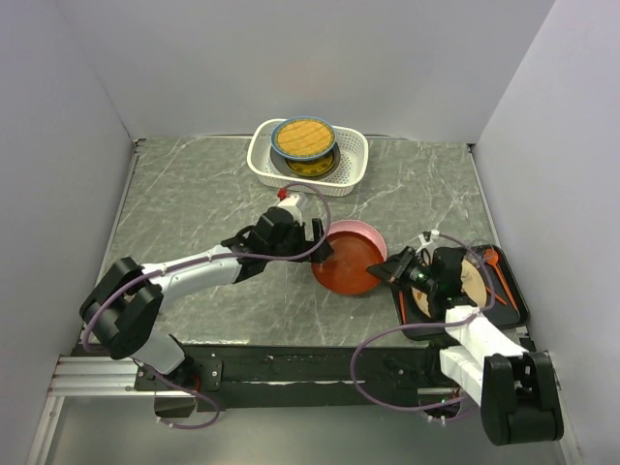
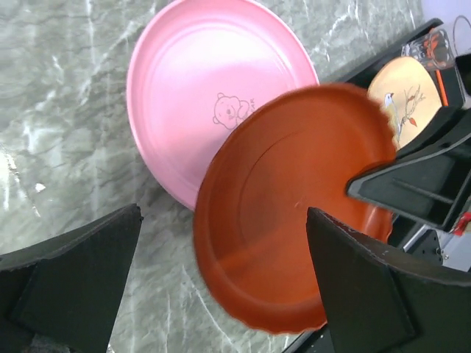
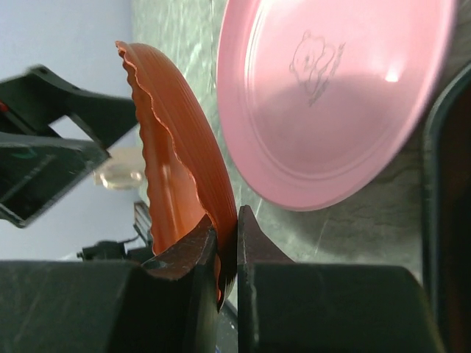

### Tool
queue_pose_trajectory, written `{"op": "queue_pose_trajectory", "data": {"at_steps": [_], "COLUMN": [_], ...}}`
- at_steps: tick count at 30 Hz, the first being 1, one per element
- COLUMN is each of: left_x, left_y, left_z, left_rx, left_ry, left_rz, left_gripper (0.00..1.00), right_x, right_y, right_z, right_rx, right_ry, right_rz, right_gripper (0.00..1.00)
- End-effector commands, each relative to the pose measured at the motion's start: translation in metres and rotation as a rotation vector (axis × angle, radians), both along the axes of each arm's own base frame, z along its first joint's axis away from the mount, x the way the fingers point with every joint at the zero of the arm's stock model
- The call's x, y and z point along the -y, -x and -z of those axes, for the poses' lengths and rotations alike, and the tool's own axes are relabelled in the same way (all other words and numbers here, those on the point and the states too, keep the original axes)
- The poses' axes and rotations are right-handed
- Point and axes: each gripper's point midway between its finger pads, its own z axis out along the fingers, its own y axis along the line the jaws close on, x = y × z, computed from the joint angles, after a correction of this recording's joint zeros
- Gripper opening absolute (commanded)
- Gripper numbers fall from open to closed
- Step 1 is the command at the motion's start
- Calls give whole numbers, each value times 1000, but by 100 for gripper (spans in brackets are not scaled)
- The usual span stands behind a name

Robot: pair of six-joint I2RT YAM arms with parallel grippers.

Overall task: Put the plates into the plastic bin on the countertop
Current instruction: Pick up the plate at the center of the board.

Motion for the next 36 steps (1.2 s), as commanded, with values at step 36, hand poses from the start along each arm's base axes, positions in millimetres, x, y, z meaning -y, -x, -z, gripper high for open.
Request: {"op": "queue_pose_trajectory", "data": {"at_steps": [36], "left_x": [-149], "left_y": [-4], "left_z": [-19], "left_rx": [62], "left_ry": [79], "left_rz": [-250], "left_gripper": [99], "right_x": [-60], "right_y": [-161], "right_z": [-104], "right_rx": [147], "right_ry": [-88], "right_rz": [-56], "right_gripper": [0]}}
